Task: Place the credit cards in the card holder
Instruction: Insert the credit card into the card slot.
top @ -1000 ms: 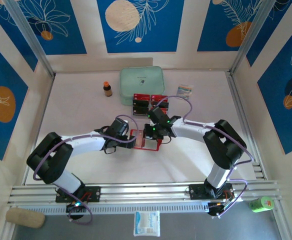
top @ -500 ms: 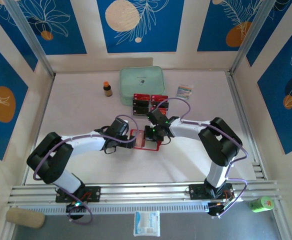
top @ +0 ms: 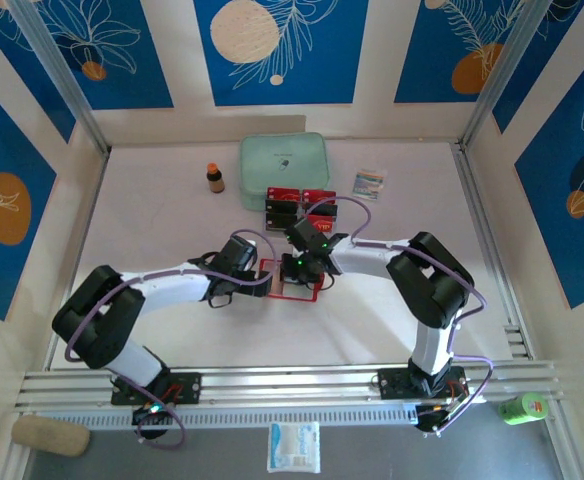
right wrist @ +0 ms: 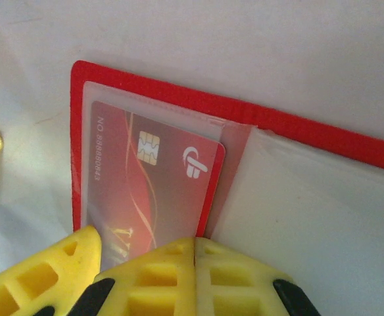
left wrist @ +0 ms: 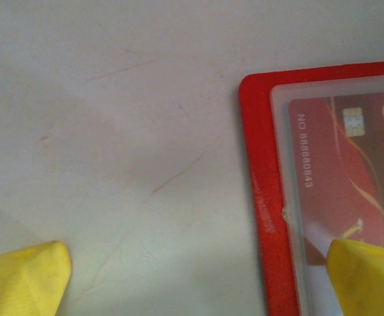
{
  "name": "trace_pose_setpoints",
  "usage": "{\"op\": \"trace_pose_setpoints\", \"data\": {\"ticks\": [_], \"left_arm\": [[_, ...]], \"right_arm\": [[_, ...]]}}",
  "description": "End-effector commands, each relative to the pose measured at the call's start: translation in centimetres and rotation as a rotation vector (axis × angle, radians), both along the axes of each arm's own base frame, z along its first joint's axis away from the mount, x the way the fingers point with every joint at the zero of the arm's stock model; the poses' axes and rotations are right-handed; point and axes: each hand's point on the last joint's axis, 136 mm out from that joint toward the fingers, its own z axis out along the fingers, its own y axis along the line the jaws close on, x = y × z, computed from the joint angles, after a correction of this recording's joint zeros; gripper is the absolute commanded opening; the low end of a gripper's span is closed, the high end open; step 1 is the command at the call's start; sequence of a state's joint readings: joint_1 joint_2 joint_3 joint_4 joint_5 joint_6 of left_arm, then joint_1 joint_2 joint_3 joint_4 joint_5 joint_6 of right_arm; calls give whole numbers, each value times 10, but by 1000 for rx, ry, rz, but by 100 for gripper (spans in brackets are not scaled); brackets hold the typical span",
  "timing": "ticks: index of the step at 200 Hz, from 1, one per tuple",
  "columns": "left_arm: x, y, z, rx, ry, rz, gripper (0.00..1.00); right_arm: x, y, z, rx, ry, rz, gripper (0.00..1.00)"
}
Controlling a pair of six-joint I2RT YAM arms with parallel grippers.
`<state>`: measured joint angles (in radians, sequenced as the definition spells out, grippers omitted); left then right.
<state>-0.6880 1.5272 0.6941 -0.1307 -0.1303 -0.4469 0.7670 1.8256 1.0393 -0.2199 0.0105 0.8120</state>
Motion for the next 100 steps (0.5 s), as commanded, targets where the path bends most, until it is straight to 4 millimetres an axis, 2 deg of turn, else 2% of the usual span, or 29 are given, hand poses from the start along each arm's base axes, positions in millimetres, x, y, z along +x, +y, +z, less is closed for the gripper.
{"op": "trace_pose_setpoints", "data": {"ticks": [1, 48, 72, 100], "left_arm": [[-14, -2, 2, -19, 68, -11, 100], [-2, 6, 20, -21, 32, 32, 100], [2, 17, 19, 4, 24, 59, 100], [4, 28, 14, 23, 31, 93, 100]], "right_arm": [[-7, 5, -1, 0, 35, 20, 0], [-1, -7, 24, 25, -12, -12, 0], [-1, -14, 31, 29, -24, -23, 0], [-2, -17, 29, 24, -19, -24, 0]]}}
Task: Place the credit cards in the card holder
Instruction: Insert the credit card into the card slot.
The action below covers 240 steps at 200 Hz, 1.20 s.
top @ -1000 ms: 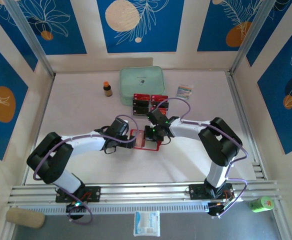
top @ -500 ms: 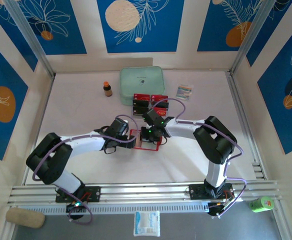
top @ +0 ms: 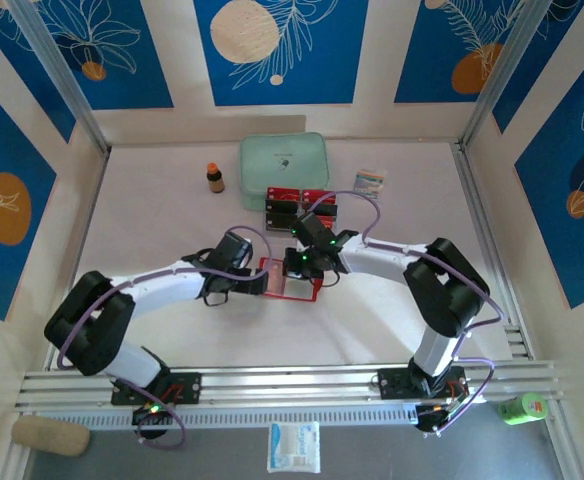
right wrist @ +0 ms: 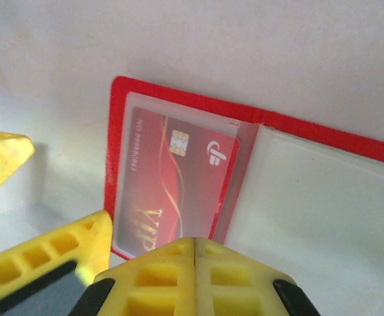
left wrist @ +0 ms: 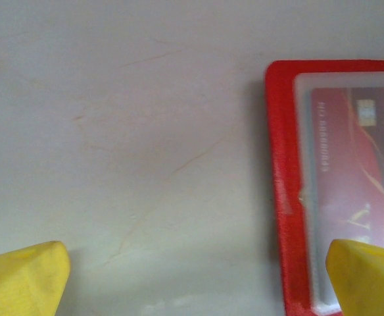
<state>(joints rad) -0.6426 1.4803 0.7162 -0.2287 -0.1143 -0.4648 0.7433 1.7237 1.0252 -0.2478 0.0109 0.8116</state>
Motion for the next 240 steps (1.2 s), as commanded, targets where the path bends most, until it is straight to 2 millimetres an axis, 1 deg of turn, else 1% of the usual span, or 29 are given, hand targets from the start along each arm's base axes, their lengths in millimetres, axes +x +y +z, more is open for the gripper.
{"op": "trace_pose_setpoints", "data": {"ticks": [1, 37, 87, 136, 154, 176, 199, 220, 240], "left_arm": [[4, 12, 4, 24, -5, 40, 100], [3, 17, -2, 43, 4, 47, 100], [-1, 18, -11, 47, 24, 44, 100], [-4, 15, -15, 31, 39, 34, 100], [-4, 14, -13, 26, 37, 32, 100], [-3, 13, -6, 22, 29, 26, 100], [1, 11, 11, 15, 7, 13, 100], [4, 7, 28, 3, -15, -2, 100], [7, -1, 42, -20, -32, -17, 100]], "right_arm": [[-7, -8, -3, -16, 25, -1, 0], [-6, -4, -13, -17, 43, 7, 0], [-1, 3, -24, -23, 62, 17, 0], [2, 8, -28, -19, 74, 25, 0], [2, 8, -25, -16, 73, 27, 0], [4, 4, -10, -1, 43, 26, 0], [7, -12, 5, 2, 10, -1, 0], [9, -29, 7, -5, 9, -36, 0], [10, -43, 2, -14, 25, -64, 0]]}}
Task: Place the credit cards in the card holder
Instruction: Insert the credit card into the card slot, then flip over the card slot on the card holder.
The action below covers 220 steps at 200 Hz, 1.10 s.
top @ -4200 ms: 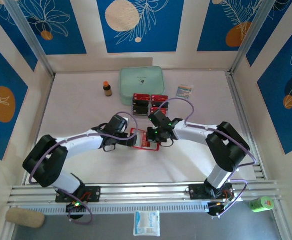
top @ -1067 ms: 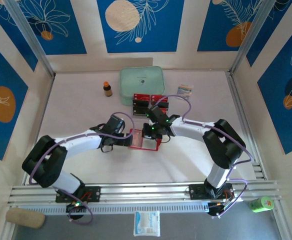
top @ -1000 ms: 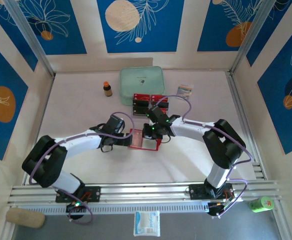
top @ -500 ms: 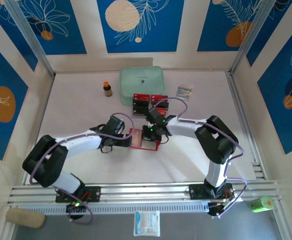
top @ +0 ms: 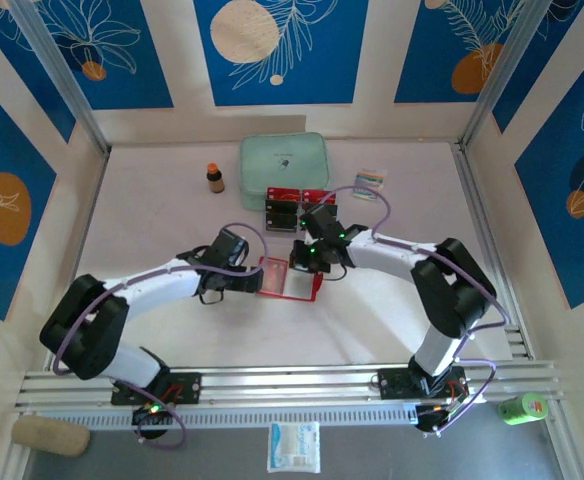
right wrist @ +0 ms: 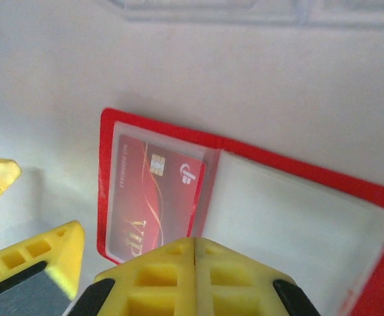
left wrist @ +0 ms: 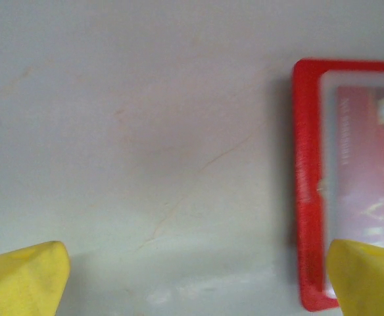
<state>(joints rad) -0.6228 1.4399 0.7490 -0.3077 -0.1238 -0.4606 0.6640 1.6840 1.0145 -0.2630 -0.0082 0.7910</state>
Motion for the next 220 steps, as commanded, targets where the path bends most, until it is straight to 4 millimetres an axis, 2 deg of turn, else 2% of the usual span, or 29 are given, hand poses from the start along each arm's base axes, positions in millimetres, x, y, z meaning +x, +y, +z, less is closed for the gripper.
{"op": "trace_pose_setpoints", "data": {"ticks": [1, 25, 57, 119, 168, 220], "left_arm": [[5, -10, 28, -32, -33, -39, 100], [7, -24, 43, -64, -51, -63, 100], [7, -45, 47, -95, -47, -87, 100], [1, -79, 31, -111, -5, -140, 100], [-5, -92, 14, -118, 23, -160, 100], [-6, -101, 7, -119, 29, -179, 100]], "right_arm": [[-8, -20, -9, -30, 38, -12, 0], [-9, -27, -16, -37, 53, -24, 0], [-8, -29, -25, -43, 68, -29, 0], [-6, -33, -39, -59, 91, -31, 0], [-7, -36, -49, -67, 112, -23, 0], [-9, -27, -54, -46, 132, 4, 0]]}}
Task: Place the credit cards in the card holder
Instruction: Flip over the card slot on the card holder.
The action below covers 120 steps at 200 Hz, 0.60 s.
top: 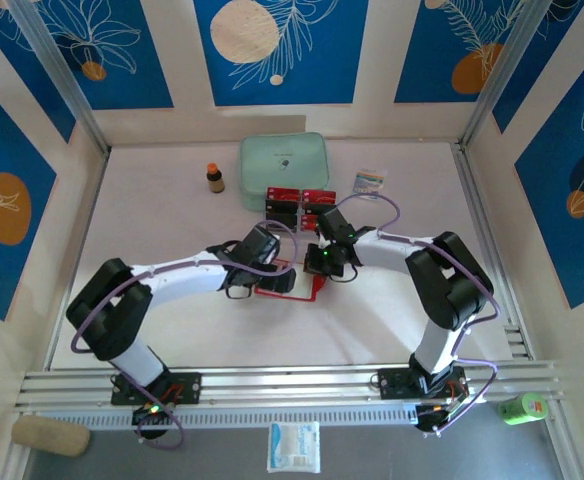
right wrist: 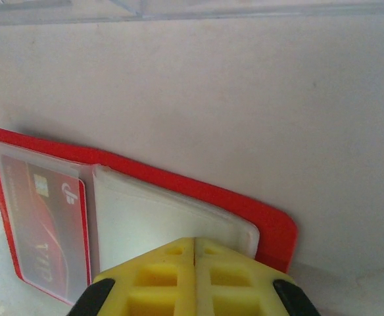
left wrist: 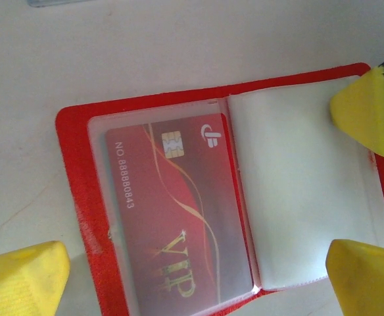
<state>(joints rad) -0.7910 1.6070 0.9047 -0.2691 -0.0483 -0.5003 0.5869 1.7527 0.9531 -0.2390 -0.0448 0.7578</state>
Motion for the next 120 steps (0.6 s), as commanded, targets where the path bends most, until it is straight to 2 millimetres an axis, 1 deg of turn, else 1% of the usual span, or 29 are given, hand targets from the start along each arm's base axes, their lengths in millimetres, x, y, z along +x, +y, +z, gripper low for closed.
{"op": "trace_pose_setpoints", "data": {"ticks": [1, 50, 100, 120], "left_arm": [[2, -14, 5, -35, -1, -9, 100], [1, -18, 2, -36, -1, -15, 100], [1, -22, 8, -60, -19, -20, 100], [1, -23, 5, -63, -14, -19, 100]], "right_arm": [[-10, 3, -12, -1, 45, 35, 0], [-10, 11, -11, 9, 46, 43, 0], [-12, 12, -13, 10, 48, 43, 0], [-12, 12, -13, 11, 49, 42, 0]]}}
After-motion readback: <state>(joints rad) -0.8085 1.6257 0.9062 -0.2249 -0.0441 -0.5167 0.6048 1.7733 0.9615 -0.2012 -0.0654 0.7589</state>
